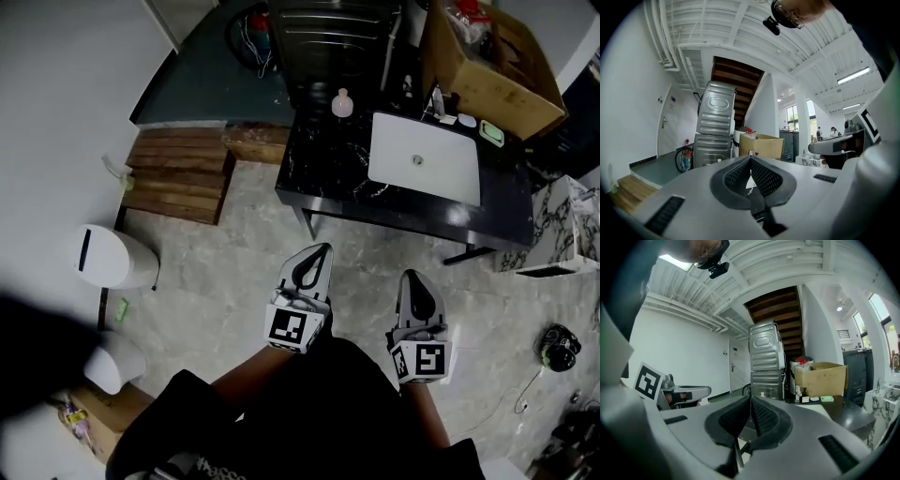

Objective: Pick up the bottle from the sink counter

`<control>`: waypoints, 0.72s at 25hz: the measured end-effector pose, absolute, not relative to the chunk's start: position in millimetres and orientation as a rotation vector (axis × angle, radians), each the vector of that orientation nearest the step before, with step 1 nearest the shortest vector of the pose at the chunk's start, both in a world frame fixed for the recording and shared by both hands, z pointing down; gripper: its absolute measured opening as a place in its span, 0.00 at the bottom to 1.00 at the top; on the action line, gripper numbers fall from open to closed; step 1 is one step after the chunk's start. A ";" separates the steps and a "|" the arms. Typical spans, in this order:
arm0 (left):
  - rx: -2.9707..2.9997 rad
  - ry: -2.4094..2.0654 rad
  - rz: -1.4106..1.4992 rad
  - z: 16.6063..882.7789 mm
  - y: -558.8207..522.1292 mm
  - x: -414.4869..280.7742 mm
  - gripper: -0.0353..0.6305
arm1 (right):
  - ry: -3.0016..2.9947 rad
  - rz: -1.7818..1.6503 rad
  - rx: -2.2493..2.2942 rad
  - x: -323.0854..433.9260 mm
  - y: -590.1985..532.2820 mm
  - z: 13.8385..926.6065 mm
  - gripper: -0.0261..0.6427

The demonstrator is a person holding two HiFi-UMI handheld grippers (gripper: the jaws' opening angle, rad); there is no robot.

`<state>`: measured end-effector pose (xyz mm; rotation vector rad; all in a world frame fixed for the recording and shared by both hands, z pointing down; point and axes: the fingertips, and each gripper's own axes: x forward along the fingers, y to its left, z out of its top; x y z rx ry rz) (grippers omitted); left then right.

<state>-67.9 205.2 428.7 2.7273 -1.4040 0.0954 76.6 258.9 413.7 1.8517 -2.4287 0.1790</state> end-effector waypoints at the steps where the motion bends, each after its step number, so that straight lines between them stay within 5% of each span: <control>1: 2.731 -1.404 0.087 427.7 191.5 -70.7 0.08 | -2.431 0.164 1.840 70.4 242.4 411.0 0.10; 18: 2.718 -1.380 -0.016 405.3 6.7 -120.4 0.08 | -2.308 0.093 1.868 40.1 37.0 385.8 0.10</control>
